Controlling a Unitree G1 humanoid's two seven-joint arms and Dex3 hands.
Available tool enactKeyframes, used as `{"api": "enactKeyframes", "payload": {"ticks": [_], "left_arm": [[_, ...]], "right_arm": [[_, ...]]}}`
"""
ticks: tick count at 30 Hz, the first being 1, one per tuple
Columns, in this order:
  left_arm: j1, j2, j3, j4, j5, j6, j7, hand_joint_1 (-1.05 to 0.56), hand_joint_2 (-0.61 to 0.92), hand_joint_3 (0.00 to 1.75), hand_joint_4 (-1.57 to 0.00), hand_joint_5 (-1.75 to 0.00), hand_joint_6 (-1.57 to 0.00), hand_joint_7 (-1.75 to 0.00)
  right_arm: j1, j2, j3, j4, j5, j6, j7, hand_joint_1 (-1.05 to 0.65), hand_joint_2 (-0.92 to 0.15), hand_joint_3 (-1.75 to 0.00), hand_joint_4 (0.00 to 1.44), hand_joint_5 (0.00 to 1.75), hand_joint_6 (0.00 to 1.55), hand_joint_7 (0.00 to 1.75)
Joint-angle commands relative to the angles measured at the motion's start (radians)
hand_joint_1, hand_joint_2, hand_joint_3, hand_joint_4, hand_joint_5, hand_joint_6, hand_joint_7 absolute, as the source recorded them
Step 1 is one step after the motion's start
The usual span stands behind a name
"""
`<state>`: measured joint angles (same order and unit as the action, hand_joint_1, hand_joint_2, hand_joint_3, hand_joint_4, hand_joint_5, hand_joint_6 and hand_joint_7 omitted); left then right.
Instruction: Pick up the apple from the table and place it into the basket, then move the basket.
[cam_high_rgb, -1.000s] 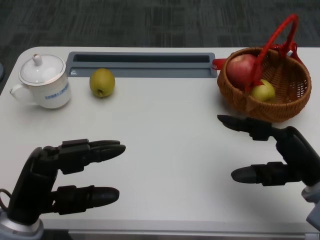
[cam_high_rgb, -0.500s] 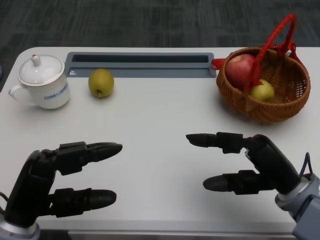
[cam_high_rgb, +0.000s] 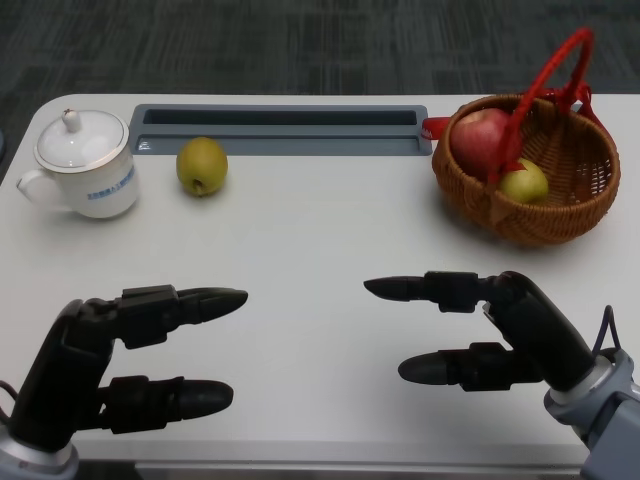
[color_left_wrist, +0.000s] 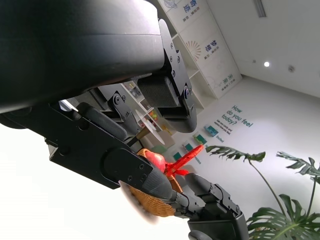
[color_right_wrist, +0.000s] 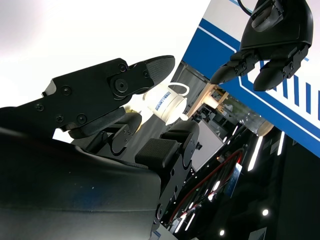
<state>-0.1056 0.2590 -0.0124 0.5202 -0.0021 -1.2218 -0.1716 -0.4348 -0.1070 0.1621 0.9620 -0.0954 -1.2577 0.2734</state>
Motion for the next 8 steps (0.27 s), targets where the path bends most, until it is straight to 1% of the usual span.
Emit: {"api": "enactKeyframes", "payload": {"ticks": [1,8], "left_arm": [[-0.011,0.014,0.01,-0.002,-0.006,0.002,-0.008,-0.6,0.8,0.0,-0.92,-0.01,-0.88,-0.01],[-0.021,0.009,0.011,0.005,-0.018,0.001,-0.011,-0.58,0.79,0.0,-0.93,-0.01,-0.89,-0.01]], "right_arm": [[0.002,-0.006,-0.009,0.001,0.013,-0.006,0.004,-0.41,-0.81,0.0,0.82,0.0,0.75,0.0],[0.003,-0.012,-0.014,0.002,-0.002,-0.01,-0.006,-0.43,-0.81,0.0,0.76,0.0,0.71,0.0]]}}
